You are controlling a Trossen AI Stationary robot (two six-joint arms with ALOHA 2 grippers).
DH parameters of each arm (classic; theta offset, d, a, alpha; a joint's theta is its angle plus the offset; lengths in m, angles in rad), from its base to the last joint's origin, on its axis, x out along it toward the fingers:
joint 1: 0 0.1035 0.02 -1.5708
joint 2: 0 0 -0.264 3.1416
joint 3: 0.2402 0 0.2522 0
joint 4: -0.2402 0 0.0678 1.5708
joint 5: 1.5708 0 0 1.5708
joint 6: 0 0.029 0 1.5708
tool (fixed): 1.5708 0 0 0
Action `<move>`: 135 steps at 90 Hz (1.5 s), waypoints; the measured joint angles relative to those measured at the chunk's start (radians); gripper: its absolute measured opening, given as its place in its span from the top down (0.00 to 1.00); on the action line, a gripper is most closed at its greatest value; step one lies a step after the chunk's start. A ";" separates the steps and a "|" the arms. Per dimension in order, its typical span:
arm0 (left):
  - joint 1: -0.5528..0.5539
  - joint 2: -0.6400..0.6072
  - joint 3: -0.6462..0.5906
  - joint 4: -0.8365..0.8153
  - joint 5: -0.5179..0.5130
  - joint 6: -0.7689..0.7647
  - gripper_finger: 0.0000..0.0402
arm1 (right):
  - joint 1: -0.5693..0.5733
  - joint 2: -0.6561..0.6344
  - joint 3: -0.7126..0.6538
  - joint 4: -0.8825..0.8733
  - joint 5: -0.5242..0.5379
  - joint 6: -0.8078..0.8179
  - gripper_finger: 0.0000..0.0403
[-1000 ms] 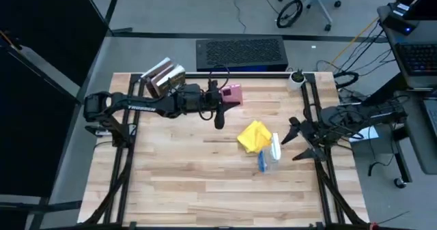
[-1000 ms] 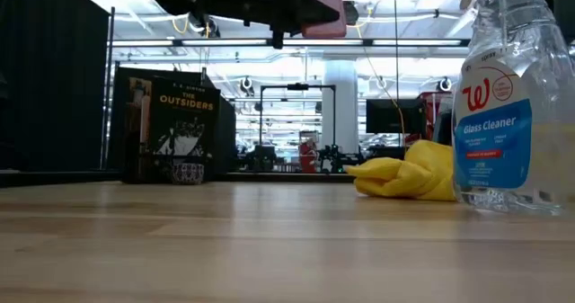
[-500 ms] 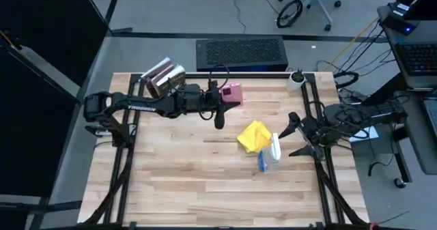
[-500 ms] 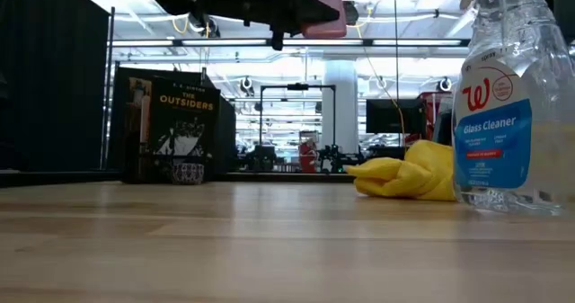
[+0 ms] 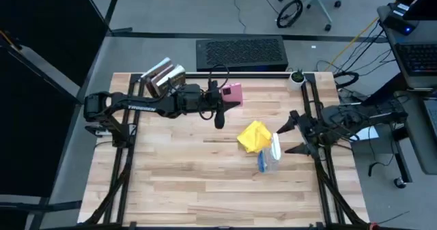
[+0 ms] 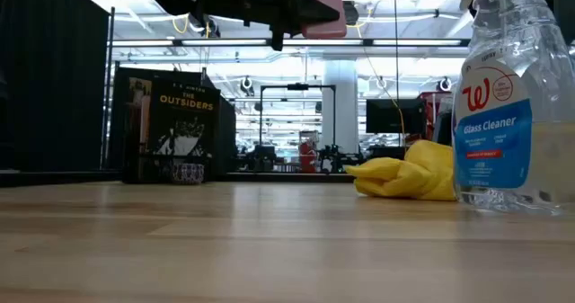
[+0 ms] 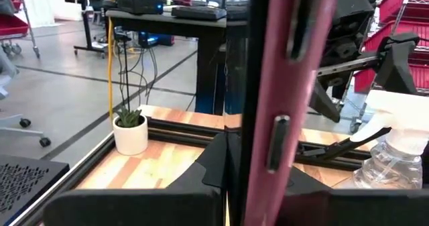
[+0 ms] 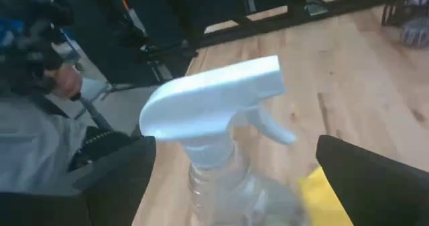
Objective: Apply microfiber cloth
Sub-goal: Spray the back of the pink cellphone using the spray bottle
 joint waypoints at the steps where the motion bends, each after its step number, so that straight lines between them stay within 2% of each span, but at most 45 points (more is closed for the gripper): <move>1: 0.000 0.000 0.000 0.000 0.000 0.000 0.97 | 0.000 0.000 0.000 0.003 0.000 0.006 0.01; 13: 0.000 0.000 0.000 0.000 0.000 0.000 0.97 | 0.000 0.017 0.001 0.035 0.006 0.015 0.02; 29: -0.001 0.026 0.009 0.003 -0.011 -0.001 0.97 | 0.003 0.030 0.001 0.024 0.011 -0.090 0.02; 41: -0.005 0.076 0.047 -0.003 -0.011 -0.024 0.97 | 0.046 0.023 0.001 0.004 0.018 -0.162 0.02; 56: -0.010 0.111 0.105 -0.074 -0.003 -0.026 0.97 | 0.140 0.021 0.001 -0.005 0.128 -0.184 0.02; 71: -0.016 0.150 0.142 -0.079 -0.002 -0.026 0.97 | 0.249 0.079 0.001 0.024 0.334 -0.225 0.02; 95: -0.016 0.231 0.217 -0.083 0.002 -0.026 0.97 | 0.304 0.215 0.000 0.127 0.475 -0.267 0.02; 112: -0.017 0.294 0.294 -0.077 0.042 -0.026 0.97 | 0.303 0.266 0.000 0.147 0.481 -0.266 0.02; 135: -0.041 0.379 0.387 -0.079 0.040 -0.027 0.97 | 0.303 0.282 0.000 0.195 0.480 -0.277 0.02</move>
